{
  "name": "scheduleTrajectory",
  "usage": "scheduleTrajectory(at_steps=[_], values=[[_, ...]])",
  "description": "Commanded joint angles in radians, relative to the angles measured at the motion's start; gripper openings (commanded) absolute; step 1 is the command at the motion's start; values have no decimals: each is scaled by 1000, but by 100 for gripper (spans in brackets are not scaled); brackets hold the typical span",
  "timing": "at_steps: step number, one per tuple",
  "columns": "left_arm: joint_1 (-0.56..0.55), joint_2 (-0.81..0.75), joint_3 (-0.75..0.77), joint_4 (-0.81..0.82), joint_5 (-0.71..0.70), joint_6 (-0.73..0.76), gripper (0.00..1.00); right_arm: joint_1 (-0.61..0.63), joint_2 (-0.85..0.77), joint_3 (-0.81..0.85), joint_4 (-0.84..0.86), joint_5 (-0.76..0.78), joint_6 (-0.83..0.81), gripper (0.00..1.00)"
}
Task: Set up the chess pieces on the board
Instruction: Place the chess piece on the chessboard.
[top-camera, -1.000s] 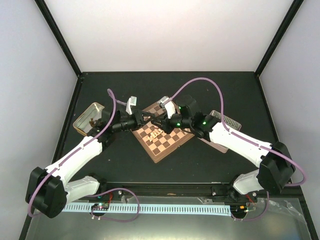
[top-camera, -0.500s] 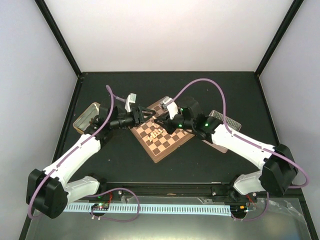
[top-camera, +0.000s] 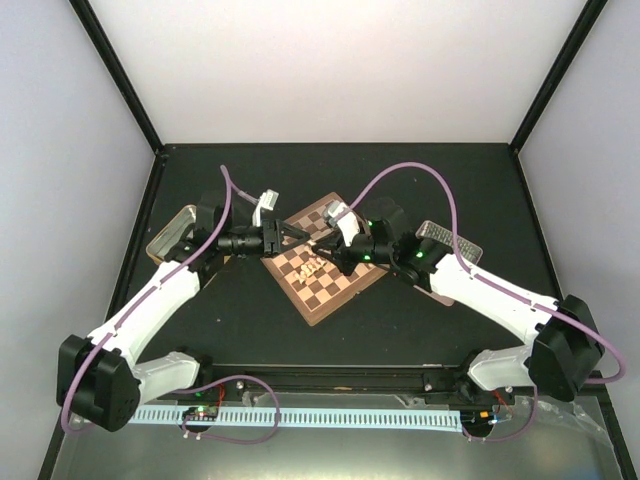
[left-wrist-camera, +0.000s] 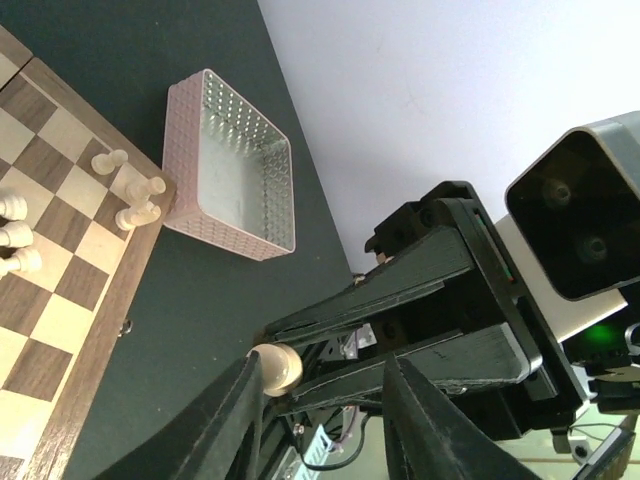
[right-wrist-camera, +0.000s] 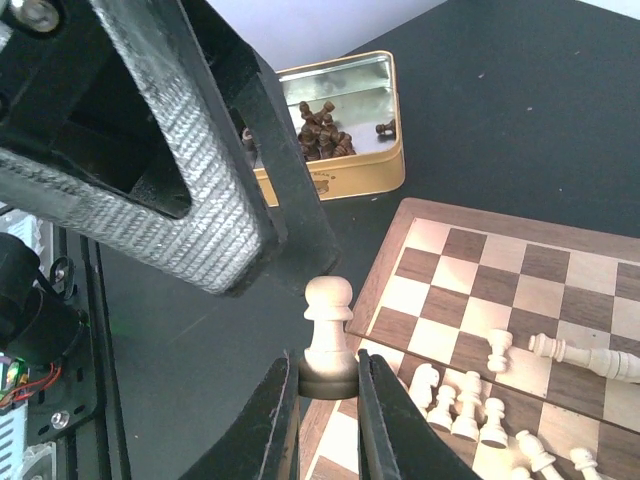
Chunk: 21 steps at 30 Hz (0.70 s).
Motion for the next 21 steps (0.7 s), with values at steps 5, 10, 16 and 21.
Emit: scheduleTrajectory(at_steps=[5,10,16,21], values=[[5,43,62,-102,17,106,36,-2,-22,-11,47,-55,-37,8],[4,65,53,-90,19,105,40,-1,-17,-10,46,-53,-38,8],[4,80,50,-81,22,105,31,-2,-12,-11,48,-58,-37,8],[1,89,46,-54,43,93,14,-1,-6,-11,43,-72,-42,8]])
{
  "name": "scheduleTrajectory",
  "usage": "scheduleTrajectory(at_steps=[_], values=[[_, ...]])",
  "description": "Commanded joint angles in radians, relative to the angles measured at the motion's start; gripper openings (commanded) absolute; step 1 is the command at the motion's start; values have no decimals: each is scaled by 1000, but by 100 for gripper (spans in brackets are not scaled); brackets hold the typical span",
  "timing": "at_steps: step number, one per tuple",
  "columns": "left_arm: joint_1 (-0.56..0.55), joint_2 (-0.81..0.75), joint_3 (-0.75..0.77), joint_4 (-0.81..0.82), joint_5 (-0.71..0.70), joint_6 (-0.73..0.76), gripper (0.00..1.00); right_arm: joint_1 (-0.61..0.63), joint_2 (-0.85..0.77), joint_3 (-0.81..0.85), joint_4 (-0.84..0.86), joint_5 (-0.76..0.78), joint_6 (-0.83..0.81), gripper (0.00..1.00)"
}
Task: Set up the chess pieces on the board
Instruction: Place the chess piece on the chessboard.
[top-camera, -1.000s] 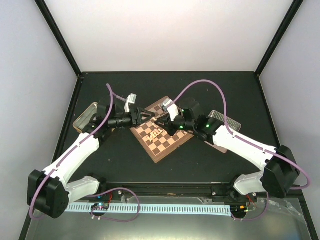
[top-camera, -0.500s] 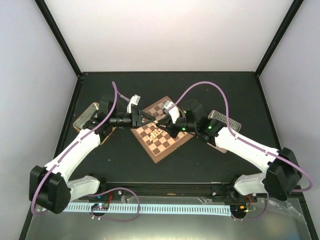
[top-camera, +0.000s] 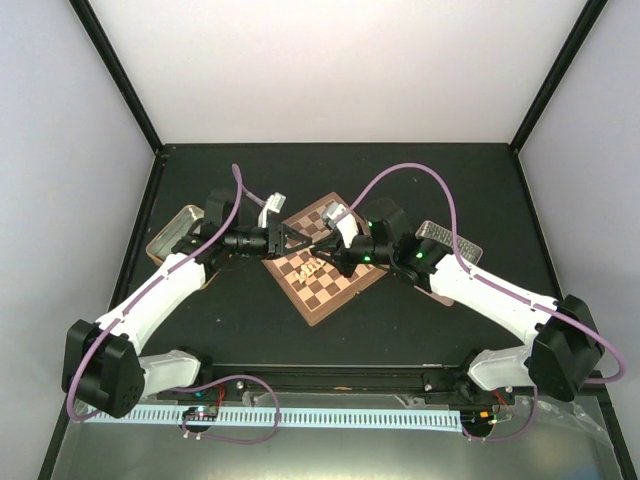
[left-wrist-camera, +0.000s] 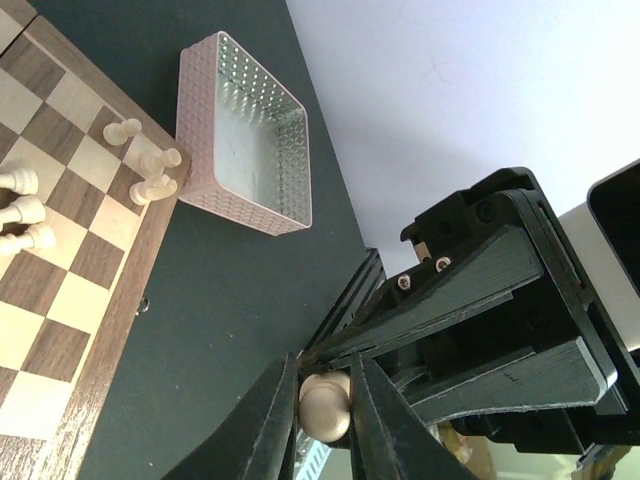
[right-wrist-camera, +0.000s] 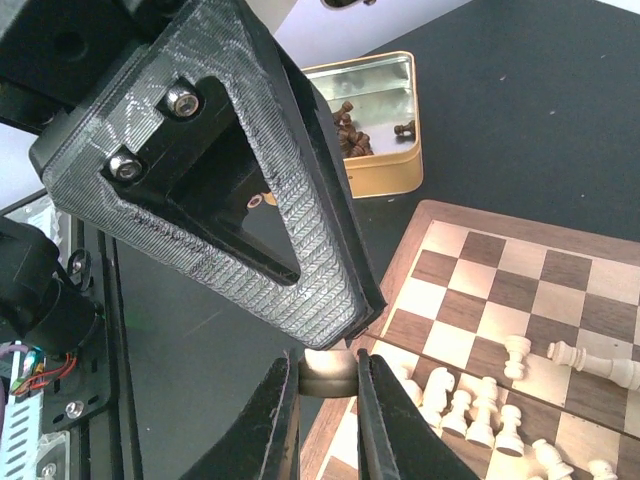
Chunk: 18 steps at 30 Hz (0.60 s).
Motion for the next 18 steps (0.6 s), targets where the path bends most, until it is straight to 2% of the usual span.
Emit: scheduleTrajectory(at_steps=[1,4,6,7,9,12,18], values=[[-3,15,14,24,20,3,11,1,-1,-3,27,-36,-27,8],[-8,20,-1,67,24,-22,5,1,3,7,5,-26,-18,12],[-17,18,-9,80,-1,-32,4,-2,-3,5,-13,3,13,24],[-24,16,-11,79,-28,-33,4,-4,-11,2,-23,31,36,34],[-50,14,-8,75,-109,-26,3,-11,-36,-13,-45,114,88,45],[-109,28,22,39,-293,1,3,-20,-103,-54,-92,318,172,56],[-264,160,113,1,-640,61,3,-59,-187,-106,-282,865,382,59]])
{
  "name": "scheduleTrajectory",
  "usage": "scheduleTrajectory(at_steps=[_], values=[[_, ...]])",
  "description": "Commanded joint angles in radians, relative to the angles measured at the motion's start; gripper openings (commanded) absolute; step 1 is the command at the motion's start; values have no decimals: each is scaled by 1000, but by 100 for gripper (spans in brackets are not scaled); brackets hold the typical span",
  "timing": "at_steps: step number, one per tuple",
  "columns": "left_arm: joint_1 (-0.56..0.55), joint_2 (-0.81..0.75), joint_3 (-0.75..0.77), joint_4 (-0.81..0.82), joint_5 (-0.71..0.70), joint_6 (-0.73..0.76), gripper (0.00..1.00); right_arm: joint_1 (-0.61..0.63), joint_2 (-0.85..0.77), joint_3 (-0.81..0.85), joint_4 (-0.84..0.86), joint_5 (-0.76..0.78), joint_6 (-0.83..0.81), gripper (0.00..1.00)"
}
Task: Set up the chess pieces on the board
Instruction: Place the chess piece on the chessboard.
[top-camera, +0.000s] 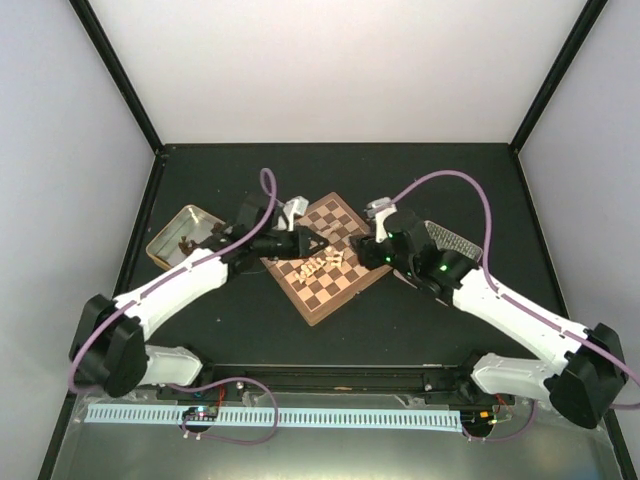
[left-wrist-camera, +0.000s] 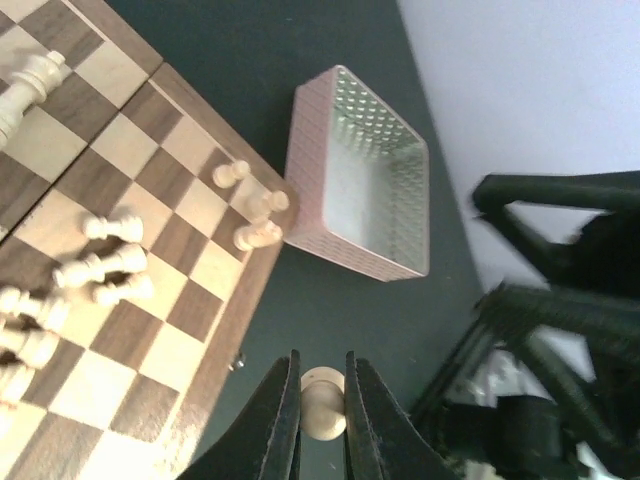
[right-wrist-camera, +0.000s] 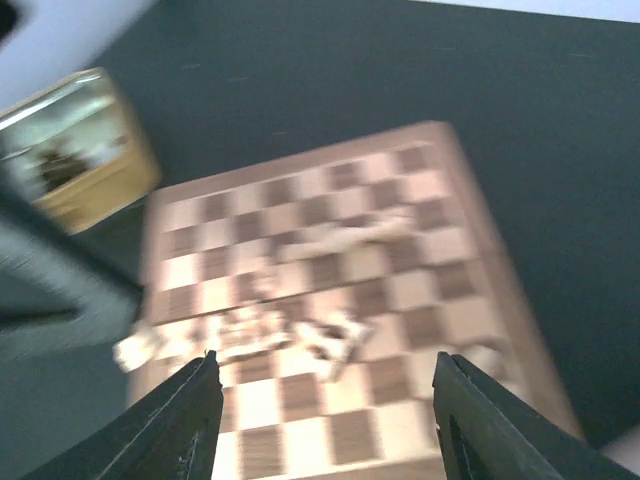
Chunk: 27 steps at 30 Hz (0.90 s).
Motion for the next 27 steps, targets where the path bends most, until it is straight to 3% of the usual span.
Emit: scheduleTrajectory(at_steps=[1,7,14,27], values=[[-117,118,119,-30,-343,71,3,-49,-36,-14,-186,482,215,59],[-250,323,263,-43,-536,147,2,-127,-107,-60,-232,549,345,60],[-331,568,427,-87,-653,179,2,-167,-195,-129,-196,518,338,62],[-341,700,457,-50,-695,162,4,-202,-196,-150,-173,459,299,64]])
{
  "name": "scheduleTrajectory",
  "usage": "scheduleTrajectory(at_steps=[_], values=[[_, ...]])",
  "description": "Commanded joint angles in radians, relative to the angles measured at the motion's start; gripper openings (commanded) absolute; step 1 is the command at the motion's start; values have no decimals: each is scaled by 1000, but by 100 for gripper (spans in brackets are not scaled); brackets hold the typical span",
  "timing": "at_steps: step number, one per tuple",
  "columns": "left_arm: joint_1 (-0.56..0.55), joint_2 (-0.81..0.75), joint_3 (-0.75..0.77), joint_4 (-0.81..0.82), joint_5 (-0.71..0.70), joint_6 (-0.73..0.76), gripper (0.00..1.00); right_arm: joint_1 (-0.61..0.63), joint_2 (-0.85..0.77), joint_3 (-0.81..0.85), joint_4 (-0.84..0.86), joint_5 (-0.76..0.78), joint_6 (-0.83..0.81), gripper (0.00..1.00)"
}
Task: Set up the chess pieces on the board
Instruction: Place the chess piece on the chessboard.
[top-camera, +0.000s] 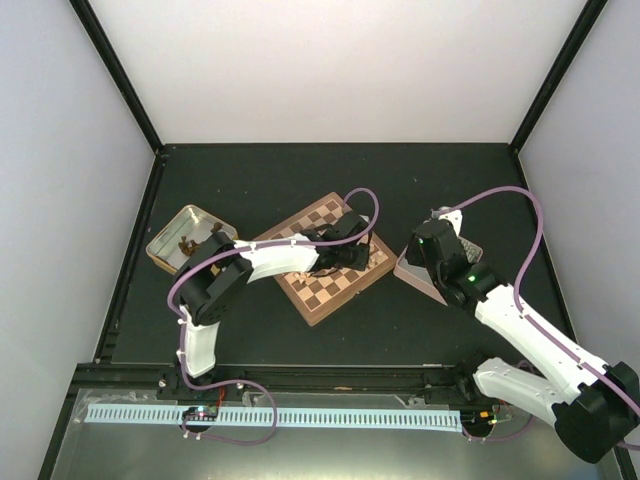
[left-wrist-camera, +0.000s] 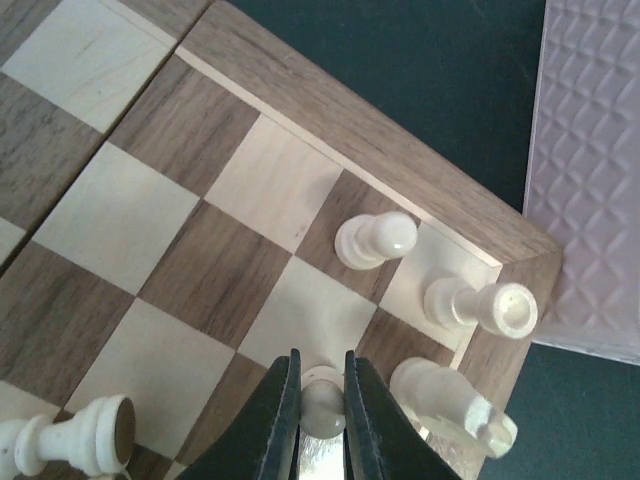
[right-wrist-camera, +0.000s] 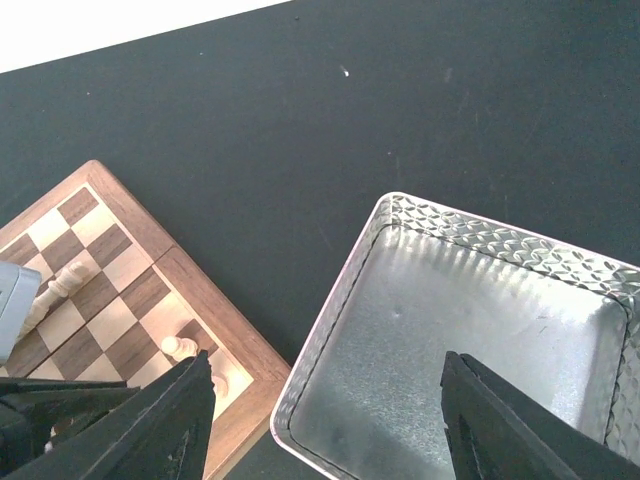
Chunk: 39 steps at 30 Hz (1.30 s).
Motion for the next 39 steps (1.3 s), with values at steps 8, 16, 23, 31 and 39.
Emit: scheduleTrajectory(at_steps=[8,16,23,31,39], values=[[-3,75,91,-13,-75,25,4,-10,11,-10,39,-19,-21,64],[-2,55,84,-36,-47,13,21,-11,9,-7,41,-33,-20,64],[2,-25,91,-48,4,6,32,-11,-7,-7,43,-41,-18,64],[52,-157,70,-94,-29,7,37,-11,-12,-6,56,-78,-21,64],[251,-398,-85,-240,-106,-29,46,-11,42,6,96,-202,-50,64]])
